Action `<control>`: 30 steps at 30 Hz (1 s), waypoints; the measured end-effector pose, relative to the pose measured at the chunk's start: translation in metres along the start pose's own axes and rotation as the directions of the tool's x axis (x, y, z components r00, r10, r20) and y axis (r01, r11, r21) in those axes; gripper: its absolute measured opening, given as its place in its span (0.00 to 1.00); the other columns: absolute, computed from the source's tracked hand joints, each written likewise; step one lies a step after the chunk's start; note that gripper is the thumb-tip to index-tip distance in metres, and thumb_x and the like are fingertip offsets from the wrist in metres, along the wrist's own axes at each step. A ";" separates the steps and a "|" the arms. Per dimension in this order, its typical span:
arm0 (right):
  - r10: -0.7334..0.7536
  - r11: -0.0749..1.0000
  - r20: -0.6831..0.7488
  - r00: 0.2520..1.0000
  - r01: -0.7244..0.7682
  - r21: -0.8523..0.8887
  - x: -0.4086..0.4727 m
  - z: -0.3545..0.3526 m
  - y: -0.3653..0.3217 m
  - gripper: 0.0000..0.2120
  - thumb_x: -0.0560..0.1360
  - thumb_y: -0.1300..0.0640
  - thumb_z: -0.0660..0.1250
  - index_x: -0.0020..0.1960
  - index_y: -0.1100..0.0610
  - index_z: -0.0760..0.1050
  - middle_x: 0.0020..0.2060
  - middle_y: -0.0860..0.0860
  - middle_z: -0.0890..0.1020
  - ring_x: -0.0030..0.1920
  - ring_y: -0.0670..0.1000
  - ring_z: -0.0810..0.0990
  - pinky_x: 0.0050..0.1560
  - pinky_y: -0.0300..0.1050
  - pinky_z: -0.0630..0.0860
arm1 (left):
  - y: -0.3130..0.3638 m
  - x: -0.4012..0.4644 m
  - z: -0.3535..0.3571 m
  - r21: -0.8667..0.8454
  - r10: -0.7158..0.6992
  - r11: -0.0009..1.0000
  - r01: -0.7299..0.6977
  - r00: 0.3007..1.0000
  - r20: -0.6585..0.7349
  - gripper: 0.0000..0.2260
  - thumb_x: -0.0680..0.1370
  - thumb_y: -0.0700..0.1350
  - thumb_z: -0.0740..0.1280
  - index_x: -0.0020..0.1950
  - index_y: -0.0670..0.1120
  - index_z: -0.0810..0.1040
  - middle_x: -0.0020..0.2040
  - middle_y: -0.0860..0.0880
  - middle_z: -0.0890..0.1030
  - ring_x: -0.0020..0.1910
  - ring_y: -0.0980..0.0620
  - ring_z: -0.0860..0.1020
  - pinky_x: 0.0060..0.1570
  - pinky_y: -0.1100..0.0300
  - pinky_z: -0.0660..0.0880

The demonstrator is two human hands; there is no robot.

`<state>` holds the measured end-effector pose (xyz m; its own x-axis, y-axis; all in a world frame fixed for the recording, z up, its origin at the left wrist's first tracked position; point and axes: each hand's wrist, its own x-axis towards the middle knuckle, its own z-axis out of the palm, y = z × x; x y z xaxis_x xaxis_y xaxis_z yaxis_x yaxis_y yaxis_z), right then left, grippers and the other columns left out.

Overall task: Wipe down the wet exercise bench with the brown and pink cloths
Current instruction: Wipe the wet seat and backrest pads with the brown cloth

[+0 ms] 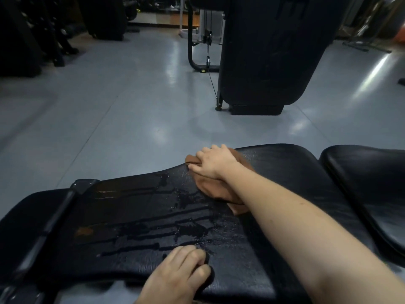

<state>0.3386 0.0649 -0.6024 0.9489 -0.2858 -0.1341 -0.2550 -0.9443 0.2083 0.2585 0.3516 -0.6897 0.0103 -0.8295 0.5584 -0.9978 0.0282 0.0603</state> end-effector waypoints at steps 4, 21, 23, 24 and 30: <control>0.198 0.980 0.020 0.980 -0.197 -0.021 -0.021 0.000 0.078 0.34 0.78 0.28 0.44 0.64 0.48 0.77 0.60 0.54 0.82 0.60 0.58 0.79 0.58 0.54 0.71 | 0.001 0.000 -0.002 0.008 -0.002 1.000 0.001 1.000 0.013 0.03 0.80 0.46 0.62 0.52 0.49 0.72 0.50 0.49 0.77 0.54 0.50 0.74 0.61 0.58 0.69; 0.335 0.938 -0.001 0.942 -0.334 -0.098 -0.060 0.009 0.175 0.38 0.78 0.28 0.42 0.52 0.54 0.81 0.49 0.57 0.84 0.51 0.60 0.81 0.49 0.52 0.74 | 0.003 0.005 -0.001 0.017 -0.011 1.000 0.012 0.998 -0.058 0.08 0.83 0.44 0.57 0.48 0.49 0.75 0.46 0.49 0.79 0.50 0.50 0.76 0.59 0.58 0.71; 0.297 0.949 -0.011 0.955 -0.297 -0.107 -0.052 0.010 0.170 0.39 0.78 0.27 0.43 0.53 0.53 0.82 0.49 0.57 0.84 0.51 0.60 0.81 0.50 0.52 0.75 | 0.004 0.007 -0.003 0.020 -0.017 1.000 0.019 0.998 -0.058 0.10 0.83 0.44 0.56 0.47 0.49 0.75 0.45 0.49 0.79 0.48 0.50 0.77 0.56 0.58 0.72; 0.276 0.955 -0.013 0.961 -0.276 -0.109 -0.047 0.010 0.166 0.38 0.78 0.27 0.43 0.53 0.53 0.82 0.49 0.57 0.84 0.51 0.60 0.81 0.50 0.51 0.75 | 0.005 0.008 -0.004 0.021 -0.016 1.000 0.018 0.998 -0.059 0.09 0.83 0.45 0.56 0.47 0.49 0.74 0.45 0.50 0.79 0.47 0.50 0.77 0.55 0.58 0.72; 0.131 0.987 0.003 0.991 -0.131 -0.090 -0.015 0.004 0.116 0.38 0.78 0.26 0.44 0.61 0.52 0.81 0.54 0.58 0.83 0.56 0.61 0.81 0.47 0.50 0.69 | 0.004 0.009 -0.004 0.037 0.002 0.999 0.000 0.998 -0.062 0.07 0.84 0.46 0.56 0.49 0.49 0.72 0.45 0.50 0.80 0.46 0.50 0.78 0.55 0.58 0.72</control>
<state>0.2943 -0.0408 -0.5803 0.9066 -0.4078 -0.1084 -0.3588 -0.8802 0.3108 0.2545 0.3467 -0.6808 0.0122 -0.7933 0.6087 -0.9995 0.0072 0.0295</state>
